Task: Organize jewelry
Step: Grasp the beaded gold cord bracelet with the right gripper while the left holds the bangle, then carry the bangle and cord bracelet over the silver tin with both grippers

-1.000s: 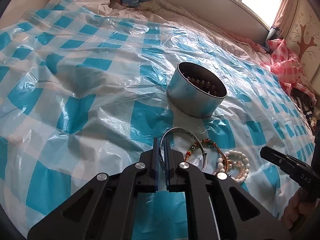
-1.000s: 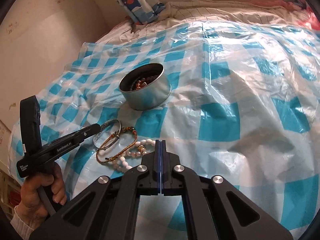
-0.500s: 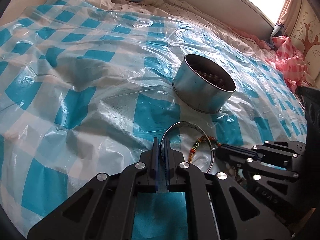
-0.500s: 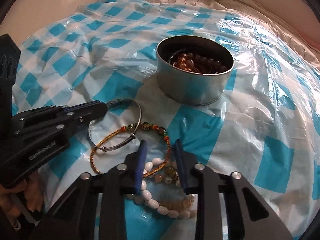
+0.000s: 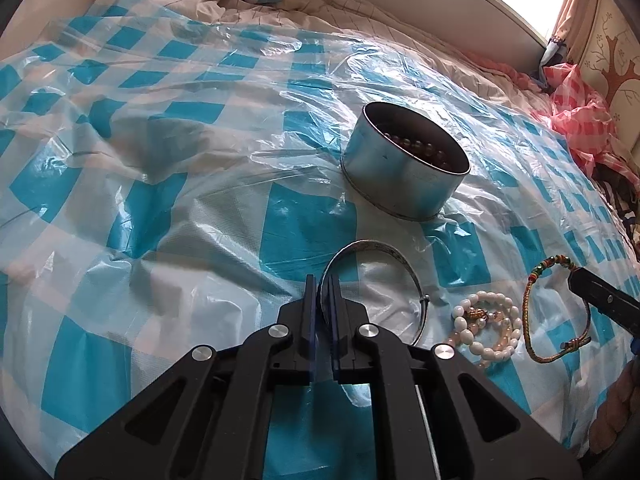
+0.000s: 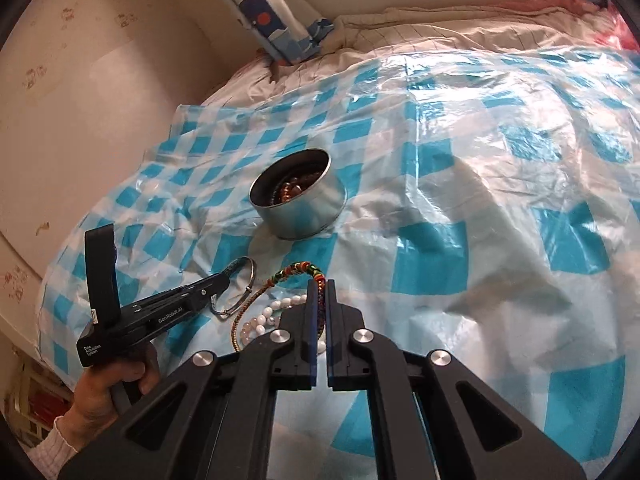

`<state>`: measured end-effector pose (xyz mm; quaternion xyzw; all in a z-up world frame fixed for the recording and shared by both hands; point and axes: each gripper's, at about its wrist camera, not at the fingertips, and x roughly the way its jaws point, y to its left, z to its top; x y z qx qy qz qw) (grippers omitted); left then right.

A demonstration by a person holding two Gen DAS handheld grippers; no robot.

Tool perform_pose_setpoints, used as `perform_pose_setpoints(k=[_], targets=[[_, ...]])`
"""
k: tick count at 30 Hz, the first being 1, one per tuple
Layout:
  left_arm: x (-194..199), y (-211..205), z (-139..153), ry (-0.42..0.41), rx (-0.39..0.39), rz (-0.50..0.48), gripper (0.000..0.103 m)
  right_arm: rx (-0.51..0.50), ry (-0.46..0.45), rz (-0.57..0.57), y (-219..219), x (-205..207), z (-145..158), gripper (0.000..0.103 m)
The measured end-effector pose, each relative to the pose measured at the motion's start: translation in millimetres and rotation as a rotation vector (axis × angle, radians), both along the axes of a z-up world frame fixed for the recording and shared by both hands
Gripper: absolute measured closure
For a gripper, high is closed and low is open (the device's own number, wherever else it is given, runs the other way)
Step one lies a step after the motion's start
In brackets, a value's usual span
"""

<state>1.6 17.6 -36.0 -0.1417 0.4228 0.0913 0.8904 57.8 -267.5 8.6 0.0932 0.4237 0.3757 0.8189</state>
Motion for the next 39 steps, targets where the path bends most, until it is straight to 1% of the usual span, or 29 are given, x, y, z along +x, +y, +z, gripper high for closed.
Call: perform_pose_setpoints(k=[1,3,6,16,28,34,39], targets=[[0,-1,0,-0.001,0.006,-0.002,0.098,0.018,0.010,-0.005,-1,2,-1,0.099],[-1,-3,1,-0.004,0.015,-0.004,0.098,0.034,-0.002,-0.002,-1,2,1,0.099],[0,-4,2,-0.004,0.025,-0.012,0.098,0.020,-0.029,0.014,4,-3,3,0.099],[1,-21,7,-0.014,0.083,-0.071,0.099,0.007,-0.023,0.028,14,-4,-6,0.099],[-4,-23,14,-0.051,0.074,-0.074,0.098,0.026,-0.036,0.009,12,-3,-7,0.099],[-5,-22,20,-0.079,0.052,-0.077,0.099,0.034,-0.054,0.002,11,-3,-5,0.099],[-7,-25,30,-0.121,0.040,-0.092,0.098,0.039,-0.076,-0.005,12,-2,-1,0.099]])
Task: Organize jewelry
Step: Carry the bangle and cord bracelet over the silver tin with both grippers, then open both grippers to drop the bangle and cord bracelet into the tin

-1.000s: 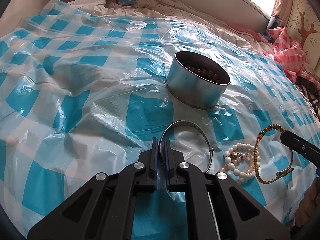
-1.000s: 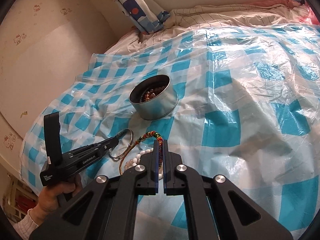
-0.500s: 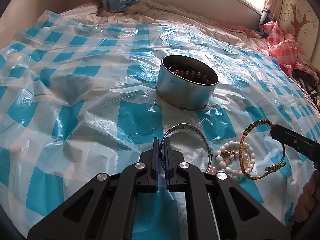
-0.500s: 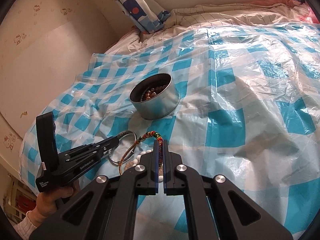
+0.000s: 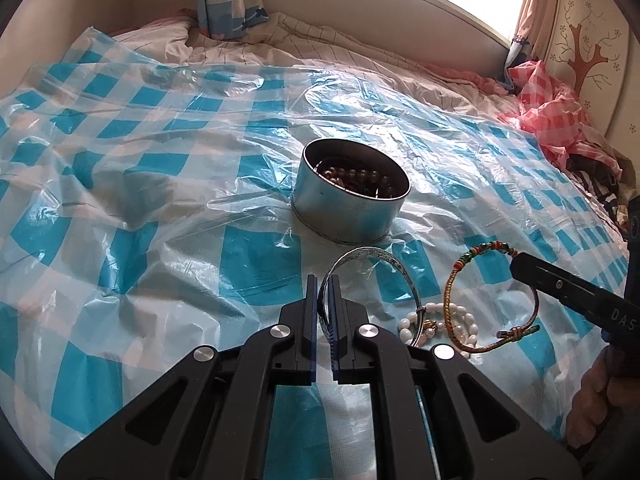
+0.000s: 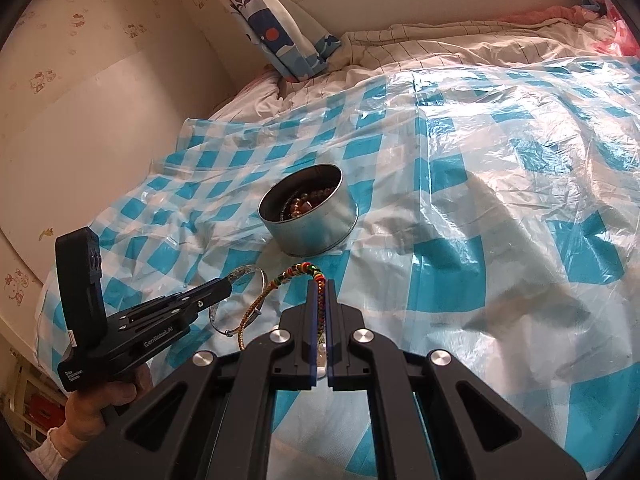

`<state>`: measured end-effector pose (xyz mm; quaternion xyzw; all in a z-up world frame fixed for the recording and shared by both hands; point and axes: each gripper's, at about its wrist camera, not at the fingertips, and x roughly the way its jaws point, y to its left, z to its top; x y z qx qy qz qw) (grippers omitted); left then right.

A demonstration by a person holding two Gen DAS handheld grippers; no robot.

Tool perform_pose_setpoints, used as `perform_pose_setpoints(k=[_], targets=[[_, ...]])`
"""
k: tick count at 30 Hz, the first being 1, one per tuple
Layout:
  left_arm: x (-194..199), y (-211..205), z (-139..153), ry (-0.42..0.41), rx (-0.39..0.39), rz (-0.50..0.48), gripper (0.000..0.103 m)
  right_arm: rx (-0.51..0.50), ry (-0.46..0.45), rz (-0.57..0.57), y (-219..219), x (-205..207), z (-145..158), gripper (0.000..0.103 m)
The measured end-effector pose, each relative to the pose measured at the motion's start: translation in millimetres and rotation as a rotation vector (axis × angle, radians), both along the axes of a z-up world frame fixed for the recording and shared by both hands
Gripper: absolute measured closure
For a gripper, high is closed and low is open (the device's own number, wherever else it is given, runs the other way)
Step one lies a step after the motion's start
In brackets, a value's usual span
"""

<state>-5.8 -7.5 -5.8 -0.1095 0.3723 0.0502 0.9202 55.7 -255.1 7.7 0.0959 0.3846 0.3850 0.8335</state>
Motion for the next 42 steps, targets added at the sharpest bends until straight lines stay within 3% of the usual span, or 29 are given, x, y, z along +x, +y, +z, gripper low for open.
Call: perform_pose_setpoints(k=[7,21,42], targets=[[2,-3,18,-0.054,0.010,-0.012,0.099,0.022,-0.032,0.004,4,4,8,0.099],[25,1,33,-0.074,0.016,0.000,0.098,0.049,-0.090,0.014,23,26,32,0.099],[84,0,32,-0.083,0.014,-0.020,0.098,0.047,-0.129,-0.022,51,75,39,0.099]])
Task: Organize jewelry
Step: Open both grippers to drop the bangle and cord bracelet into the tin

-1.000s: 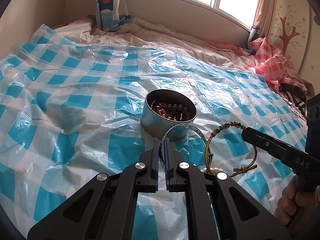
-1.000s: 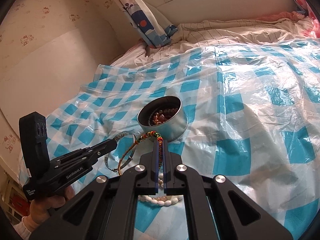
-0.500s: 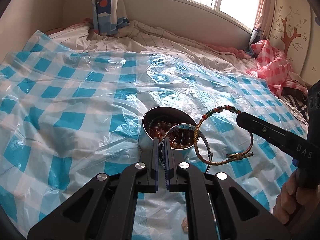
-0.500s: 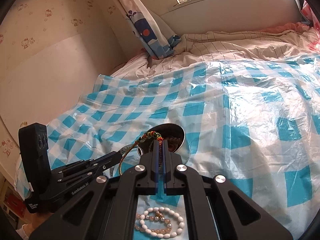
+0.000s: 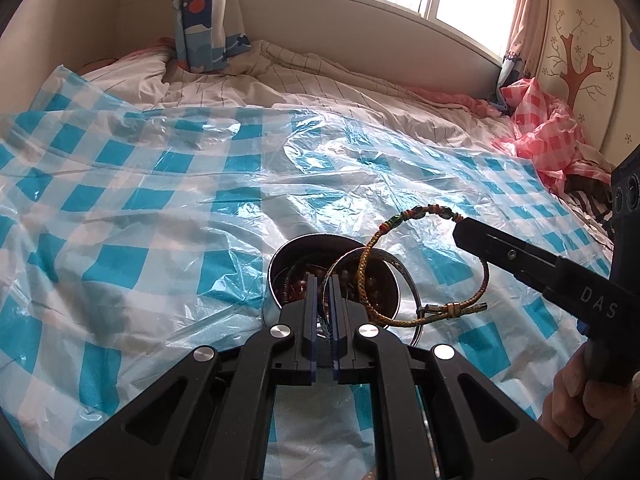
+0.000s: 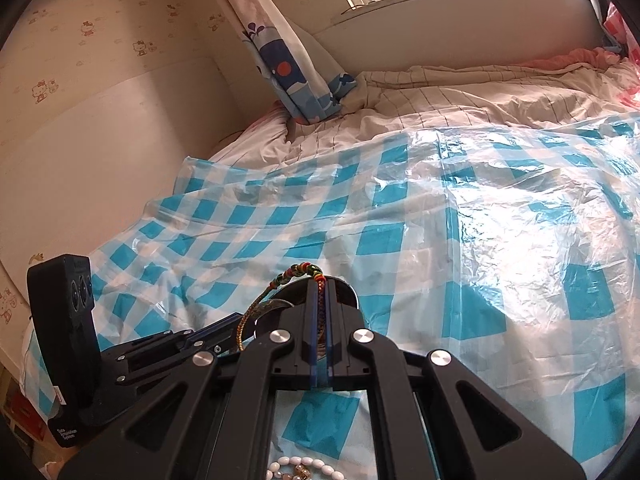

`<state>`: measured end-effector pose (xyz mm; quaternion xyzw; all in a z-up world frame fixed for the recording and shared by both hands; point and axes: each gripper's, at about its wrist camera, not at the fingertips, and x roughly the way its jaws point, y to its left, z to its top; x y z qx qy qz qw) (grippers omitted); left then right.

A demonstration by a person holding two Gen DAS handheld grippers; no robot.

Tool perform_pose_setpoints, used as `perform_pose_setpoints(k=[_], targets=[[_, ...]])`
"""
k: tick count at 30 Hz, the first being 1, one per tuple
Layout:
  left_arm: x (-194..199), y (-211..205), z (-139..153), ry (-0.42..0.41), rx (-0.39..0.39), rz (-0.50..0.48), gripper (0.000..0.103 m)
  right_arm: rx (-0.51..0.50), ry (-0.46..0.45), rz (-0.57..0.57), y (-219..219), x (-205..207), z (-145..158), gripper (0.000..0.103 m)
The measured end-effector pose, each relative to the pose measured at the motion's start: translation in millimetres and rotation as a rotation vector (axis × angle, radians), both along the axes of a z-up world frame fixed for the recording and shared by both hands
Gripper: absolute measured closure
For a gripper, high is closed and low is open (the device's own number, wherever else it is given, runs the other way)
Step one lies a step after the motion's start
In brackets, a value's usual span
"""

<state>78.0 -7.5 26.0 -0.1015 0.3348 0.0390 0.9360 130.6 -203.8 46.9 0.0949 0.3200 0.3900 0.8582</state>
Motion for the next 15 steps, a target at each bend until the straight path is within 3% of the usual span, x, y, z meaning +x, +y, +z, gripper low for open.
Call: perform_pose_setpoints(k=[3,6,12,15], targets=[[12,1,-1,0.004,-0.005,-0.002,0.098,0.001,0.002,-0.012,3,5,-1,0.099],[24,9,-12,0.063,-0.014,0.015,0.095,-0.026,0.014,-0.010,16,13,-7,0.099],[10,32,-9,0.051,-0.037,0.082,0.070,-0.192,0.108,0.043,57,32,-47,0.098],[-2,39,-7,0.050,-0.035,0.101,0.064,-0.207,0.077,0.040,57,27,-45,0.090]])
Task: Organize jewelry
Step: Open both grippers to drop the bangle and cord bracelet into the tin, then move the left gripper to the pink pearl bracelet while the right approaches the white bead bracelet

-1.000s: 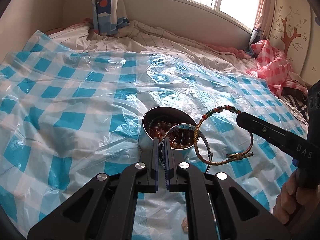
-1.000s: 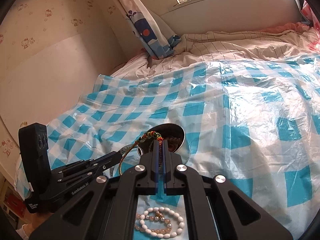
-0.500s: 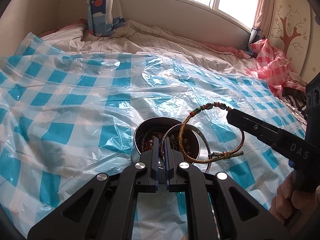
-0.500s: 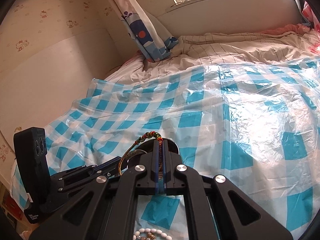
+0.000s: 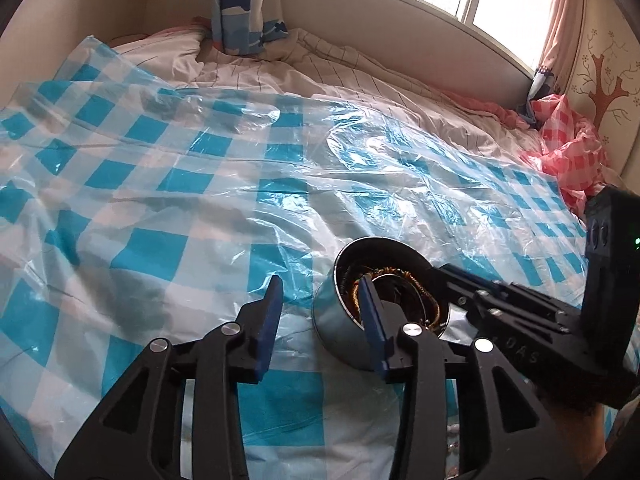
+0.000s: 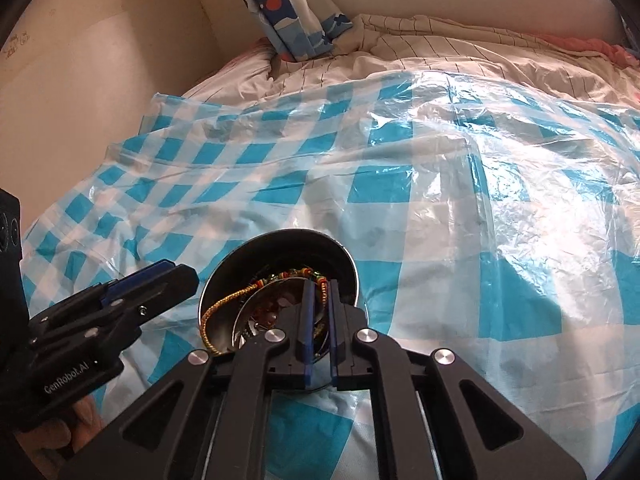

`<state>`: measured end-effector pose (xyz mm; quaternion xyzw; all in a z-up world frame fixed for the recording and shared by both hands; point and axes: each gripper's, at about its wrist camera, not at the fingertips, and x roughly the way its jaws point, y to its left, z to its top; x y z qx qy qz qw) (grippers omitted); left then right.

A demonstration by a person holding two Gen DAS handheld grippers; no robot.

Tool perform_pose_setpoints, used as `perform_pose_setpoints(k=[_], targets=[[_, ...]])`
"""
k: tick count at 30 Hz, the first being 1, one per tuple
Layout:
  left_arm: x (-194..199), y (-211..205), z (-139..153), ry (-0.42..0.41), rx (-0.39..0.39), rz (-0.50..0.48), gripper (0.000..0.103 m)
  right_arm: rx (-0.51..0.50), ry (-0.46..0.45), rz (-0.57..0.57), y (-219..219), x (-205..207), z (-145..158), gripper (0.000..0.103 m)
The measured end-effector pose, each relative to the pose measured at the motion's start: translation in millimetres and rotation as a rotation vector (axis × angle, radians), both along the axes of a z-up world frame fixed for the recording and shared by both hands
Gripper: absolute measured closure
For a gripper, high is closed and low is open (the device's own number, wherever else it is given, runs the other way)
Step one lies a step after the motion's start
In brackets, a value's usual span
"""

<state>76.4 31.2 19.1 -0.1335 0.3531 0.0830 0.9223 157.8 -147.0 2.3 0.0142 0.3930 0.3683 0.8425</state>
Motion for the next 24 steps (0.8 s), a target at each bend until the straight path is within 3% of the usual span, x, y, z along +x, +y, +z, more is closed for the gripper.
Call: perform_pose_setpoints(k=[1,3,9,11,15,20,24], targets=[[-4,1,0,0.004,0.003,0.001,0.063,0.004,-0.022,-0.007,-3,-3,5,0.082],[-12,0,-2,0.020,0.006,-0.006,0.063,0.002,-0.054,-0.027,-11,-10,13,0.074],[-49,-20,-14,0.069,0.036,-0.070,0.056,-0.023,-0.016,-0.045,-50,-36,17,0.074],[-59,-33,-21,0.093,0.057,-0.101,0.055,-0.030,0.024,-0.059,-65,-49,9,0.068],[-78,-54,-31,0.118,0.068,-0.144,0.050,-0.067,0.084,-0.059,-77,-72,-10,0.067],[-88,-73,-44,0.154,0.111,-0.183,0.048,-0.190,0.044,-0.047,-65,-90,-26,0.062],[-90,-83,-48,0.157,0.154,-0.200,0.043,-0.230,0.008,-0.065,-64,-96,-30,0.057]])
